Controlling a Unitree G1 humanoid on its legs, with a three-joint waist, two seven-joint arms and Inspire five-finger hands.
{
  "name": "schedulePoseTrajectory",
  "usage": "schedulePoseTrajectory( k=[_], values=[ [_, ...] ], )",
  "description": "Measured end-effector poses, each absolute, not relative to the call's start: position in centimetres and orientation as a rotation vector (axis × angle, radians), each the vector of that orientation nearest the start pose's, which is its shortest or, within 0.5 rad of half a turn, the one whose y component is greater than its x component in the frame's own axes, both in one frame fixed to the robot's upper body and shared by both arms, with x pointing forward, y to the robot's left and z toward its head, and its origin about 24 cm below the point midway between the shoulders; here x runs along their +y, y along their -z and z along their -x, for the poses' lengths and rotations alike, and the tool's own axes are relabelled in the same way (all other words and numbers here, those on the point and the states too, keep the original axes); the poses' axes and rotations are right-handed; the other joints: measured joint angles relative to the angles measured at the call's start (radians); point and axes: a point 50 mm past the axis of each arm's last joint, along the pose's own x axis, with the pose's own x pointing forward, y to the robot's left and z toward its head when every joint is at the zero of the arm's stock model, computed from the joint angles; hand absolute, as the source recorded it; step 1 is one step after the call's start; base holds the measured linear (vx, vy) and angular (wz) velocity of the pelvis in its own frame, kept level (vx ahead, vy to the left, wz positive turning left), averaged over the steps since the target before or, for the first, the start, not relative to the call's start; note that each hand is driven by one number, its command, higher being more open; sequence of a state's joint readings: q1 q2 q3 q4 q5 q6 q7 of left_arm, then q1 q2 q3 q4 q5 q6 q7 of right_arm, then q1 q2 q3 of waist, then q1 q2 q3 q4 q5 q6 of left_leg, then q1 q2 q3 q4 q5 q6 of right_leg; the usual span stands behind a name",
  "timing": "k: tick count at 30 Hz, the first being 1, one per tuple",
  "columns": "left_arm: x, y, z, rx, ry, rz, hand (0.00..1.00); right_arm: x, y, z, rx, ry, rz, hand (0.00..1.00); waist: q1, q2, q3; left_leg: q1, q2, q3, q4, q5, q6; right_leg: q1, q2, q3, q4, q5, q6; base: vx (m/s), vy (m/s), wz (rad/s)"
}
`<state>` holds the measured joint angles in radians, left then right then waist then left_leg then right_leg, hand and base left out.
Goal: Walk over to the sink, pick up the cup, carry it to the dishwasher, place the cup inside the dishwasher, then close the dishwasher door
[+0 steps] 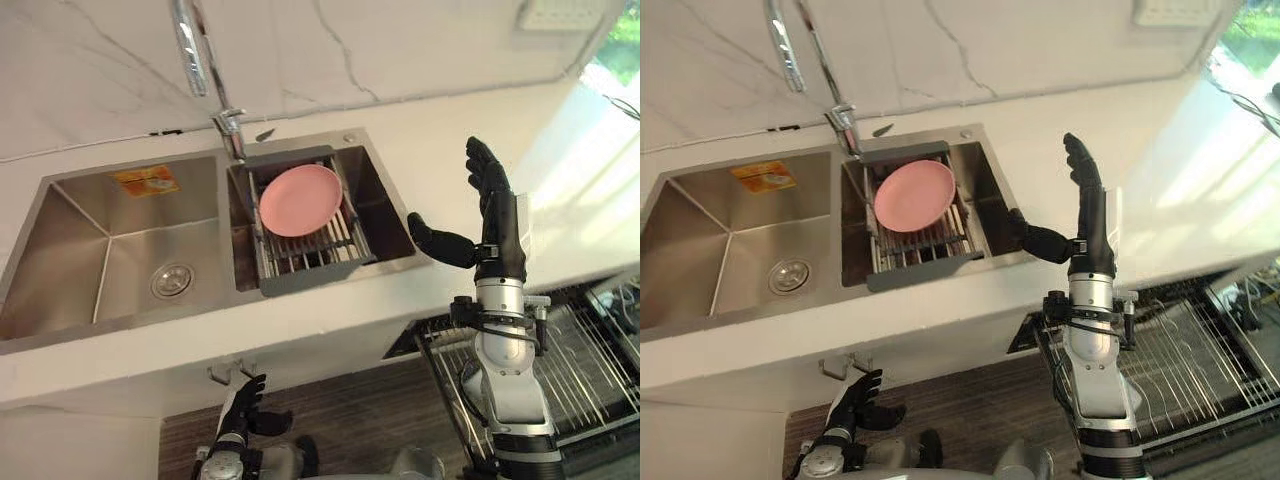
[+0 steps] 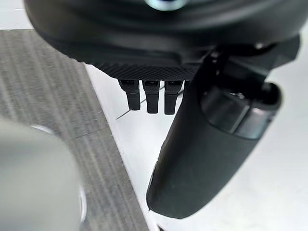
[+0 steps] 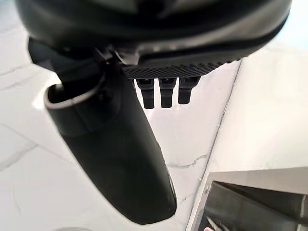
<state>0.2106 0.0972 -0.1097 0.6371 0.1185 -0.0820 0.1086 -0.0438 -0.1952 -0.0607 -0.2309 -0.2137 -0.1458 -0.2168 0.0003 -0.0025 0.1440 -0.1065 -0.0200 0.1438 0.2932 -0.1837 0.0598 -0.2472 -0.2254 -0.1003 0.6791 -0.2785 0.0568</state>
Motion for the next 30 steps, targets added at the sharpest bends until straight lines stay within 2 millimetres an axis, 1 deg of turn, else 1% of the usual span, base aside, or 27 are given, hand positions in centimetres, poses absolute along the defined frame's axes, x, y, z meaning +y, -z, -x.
schedulePoseTrajectory(
  k=[1, 2, 3, 4, 5, 6, 8, 9, 10, 12, 15, 20, 21, 27, 30],
  values=[
    [17.2, 12.2, -13.2, 0.750, -0.011, -0.251, 0.90, -19.2, -12.8, -24.9, -0.463, 0.240, 0.370, 0.90, 0.000, 0.000, 0.000, 0.001, 0.000, -0.001, -0.001, 0.000, 0.000, -0.001, 0.002, 0.001, -0.003, 0.000, 0.000, 0.24, -0.138, 0.81],
    [16.9, 12.4, -12.9, 0.763, 0.010, -0.260, 0.90, -19.4, -13.0, -24.9, -0.470, 0.248, 0.386, 0.90, -0.003, -0.005, -0.002, 0.012, -0.004, -0.038, -0.002, 0.002, -0.009, -0.023, 0.051, 0.031, -0.144, 0.020, 0.003, 0.26, -0.198, 0.99],
    [17.1, 12.3, -13.2, 0.760, 0.018, -0.287, 0.90, -19.7, -13.2, -24.7, -0.478, 0.251, 0.403, 0.90, -0.008, -0.008, -0.004, 0.012, -0.016, -0.068, 0.009, -0.018, -0.045, -0.013, 0.059, 0.025, -0.240, 0.115, 0.023, 0.21, -0.167, 1.03],
    [16.9, 12.3, -13.2, 0.761, 0.017, -0.282, 0.90, -19.8, -13.2, -24.7, -0.476, 0.251, 0.409, 0.90, -0.007, 0.001, -0.007, 0.011, -0.013, -0.074, 0.011, -0.020, -0.049, -0.008, 0.063, 0.016, -0.247, 0.115, 0.022, 0.27, -0.177, 0.56],
    [16.4, 12.2, -13.2, 0.749, 0.016, -0.268, 0.90, -20.0, -13.1, -24.6, -0.469, 0.244, 0.430, 0.90, 0.012, 0.020, -0.017, 0.012, 0.021, -0.076, 0.009, -0.027, -0.062, 0.017, 0.089, 0.000, -0.284, 0.122, 0.011, 0.23, -0.130, 0.11],
    [16.3, 12.4, -12.6, 0.769, 0.003, -0.254, 0.90, -20.1, -13.0, -24.5, -0.460, 0.240, 0.437, 0.90, 0.014, 0.031, -0.024, 0.021, 0.044, -0.076, -0.001, -0.034, -0.073, 0.043, 0.110, -0.018, -0.319, 0.127, 0.004, 0.26, -0.151, 0.07],
    [16.3, 12.5, -12.4, 0.774, 0.007, -0.252, 0.90, -20.3, -13.2, -24.4, -0.467, 0.249, 0.439, 0.90, 0.015, 0.031, -0.025, 0.045, 0.063, -0.076, -0.031, -0.034, -0.080, 0.068, 0.131, -0.025, -0.353, 0.132, -0.004, 0.14, -0.091, 0.02],
    [16.3, 12.5, -12.3, 0.778, 0.005, -0.252, 0.90, -20.3, -13.3, -24.4, -0.472, 0.250, 0.438, 0.90, 0.013, 0.031, -0.025, 0.050, 0.063, -0.076, -0.039, -0.031, -0.085, 0.074, 0.133, -0.025, -0.360, 0.133, -0.005, 0.13, -0.059, 0.01],
    [16.2, 12.7, -12.0, 0.791, 0.012, -0.244, 0.90, -20.5, -13.6, -24.1, -0.481, 0.257, 0.440, 0.90, 0.011, 0.036, -0.028, 0.056, 0.063, -0.077, -0.052, -0.026, -0.086, 0.086, 0.133, -0.029, -0.382, 0.137, -0.004, 0.11, -0.015, 0.03],
    [16.0, 12.8, -11.9, 0.806, 0.034, -0.228, 0.90, -20.9, -13.4, -23.7, -0.471, 0.266, 0.445, 0.90, 0.010, 0.042, -0.032, 0.069, 0.062, -0.077, -0.069, -0.016, -0.086, 0.117, 0.137, -0.034, -0.433, 0.159, -0.001, 0.08, 0.019, 0.06],
    [15.7, 12.9, -11.8, 0.829, 0.074, -0.228, 0.90, -20.8, -13.0, -23.5, -0.451, 0.252, 0.443, 0.90, 0.007, 0.044, -0.033, 0.094, 0.055, -0.078, -0.082, 0.002, -0.083, 0.189, 0.137, -0.039, -0.539, 0.209, 0.007, 0.03, 0.047, 0.04],
    [15.6, 12.9, -11.9, 0.814, 0.082, -0.243, 0.90, -20.8, -12.4, -23.2, -0.424, 0.243, 0.440, 0.90, 0.008, 0.044, -0.037, 0.100, 0.047, -0.079, -0.084, 0.016, -0.076, 0.234, 0.138, -0.035, -0.626, 0.263, 0.009, -0.05, 0.028, -0.02],
    [16.1, 13.0, -12.2, 0.804, 0.089, -0.268, 0.90, -20.9, -11.8, -22.9, -0.394, 0.238, 0.437, 0.90, 0.004, 0.012, -0.049, 0.109, 0.051, -0.079, -0.215, 0.085, -0.071, 0.210, 0.158, -0.016, -0.704, 0.354, -0.010, -0.03, 0.006, 0.00],
    [16.2, 13.1, -12.1, 0.814, 0.080, -0.262, 0.90, -20.8, -11.6, -22.8, -0.389, 0.240, 0.431, 0.90, 0.003, 0.015, -0.048, 0.116, 0.052, -0.068, -0.216, 0.085, -0.072, 0.210, 0.158, -0.007, -0.701, 0.354, -0.010, 0.00, 0.000, -0.05],
    [16.6, 13.4, -11.9, 0.838, 0.041, -0.240, 0.90, -20.8, -10.6, -22.3, -0.344, 0.261, 0.401, 0.90, -0.001, 0.017, -0.047, 0.127, 0.054, -0.049, -0.216, 0.085, -0.072, 0.211, 0.160, 0.011, -0.695, 0.354, -0.010, -0.01, 0.004, -0.16]
  ],
)
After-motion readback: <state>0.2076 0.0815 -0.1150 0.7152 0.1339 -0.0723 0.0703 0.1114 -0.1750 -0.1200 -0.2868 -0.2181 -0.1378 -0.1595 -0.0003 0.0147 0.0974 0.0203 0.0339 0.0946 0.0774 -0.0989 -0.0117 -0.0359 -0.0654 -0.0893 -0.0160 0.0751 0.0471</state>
